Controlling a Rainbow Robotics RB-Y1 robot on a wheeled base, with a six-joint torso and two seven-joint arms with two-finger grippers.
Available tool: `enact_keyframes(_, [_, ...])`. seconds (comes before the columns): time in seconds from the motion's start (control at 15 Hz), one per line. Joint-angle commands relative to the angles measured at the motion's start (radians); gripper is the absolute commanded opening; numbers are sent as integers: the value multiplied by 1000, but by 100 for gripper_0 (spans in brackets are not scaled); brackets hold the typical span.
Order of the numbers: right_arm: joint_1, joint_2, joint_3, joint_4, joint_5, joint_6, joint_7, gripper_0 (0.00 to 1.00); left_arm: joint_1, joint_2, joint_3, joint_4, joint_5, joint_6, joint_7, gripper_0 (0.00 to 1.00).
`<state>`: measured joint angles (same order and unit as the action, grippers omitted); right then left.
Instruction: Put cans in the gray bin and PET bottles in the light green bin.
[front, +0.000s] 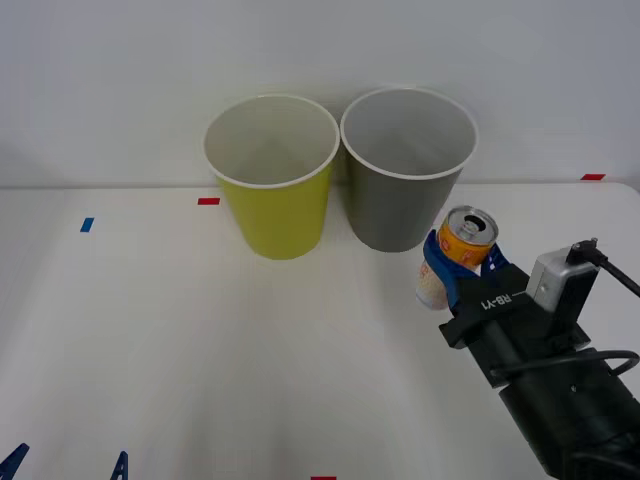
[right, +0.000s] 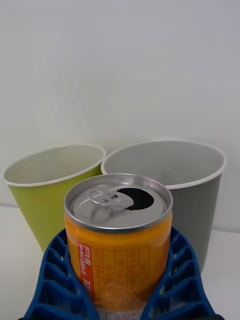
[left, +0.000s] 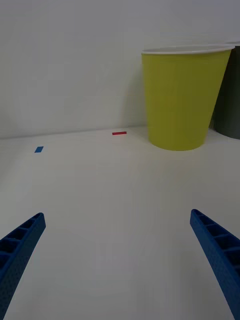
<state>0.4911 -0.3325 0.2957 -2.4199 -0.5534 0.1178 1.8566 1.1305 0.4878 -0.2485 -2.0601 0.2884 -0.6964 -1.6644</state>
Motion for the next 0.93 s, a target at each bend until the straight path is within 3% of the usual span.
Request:
enact_keyframes(0.07, [-14, 32, -20, -67, 7, 108, -13, 2, 0, 0, 0, 0, 0, 0, 0, 100])
enact_keyframes(0.27, [-66, 107, -50, -122, 59, 244, -33, 2, 0, 0, 0, 0, 0, 0, 0, 100])
enact_keyframes(0.4, [-117, 145, -58, -149, 168, 342, -157, 1, 0, 0, 0, 0, 0, 0, 0, 100])
enact_keyframes(0.47, [-158, 162, -53, -169, 270, 407, -244, 1, 0, 0, 0, 0, 0, 0, 0, 100])
enact_keyframes(0.67, [-290, 204, -38, -198, 464, 615, -438, 1, 0, 0, 0, 0, 0, 0, 0, 100])
enact_keyframes(0.87, [-444, 217, -10, -198, 630, 787, -577, 2, 0, 0, 0, 0, 0, 0, 0, 100])
enact_keyframes(0.93, [-480, 216, -13, -198, 632, 829, -608, 1, 0, 0, 0, 0, 0, 0, 0, 100])
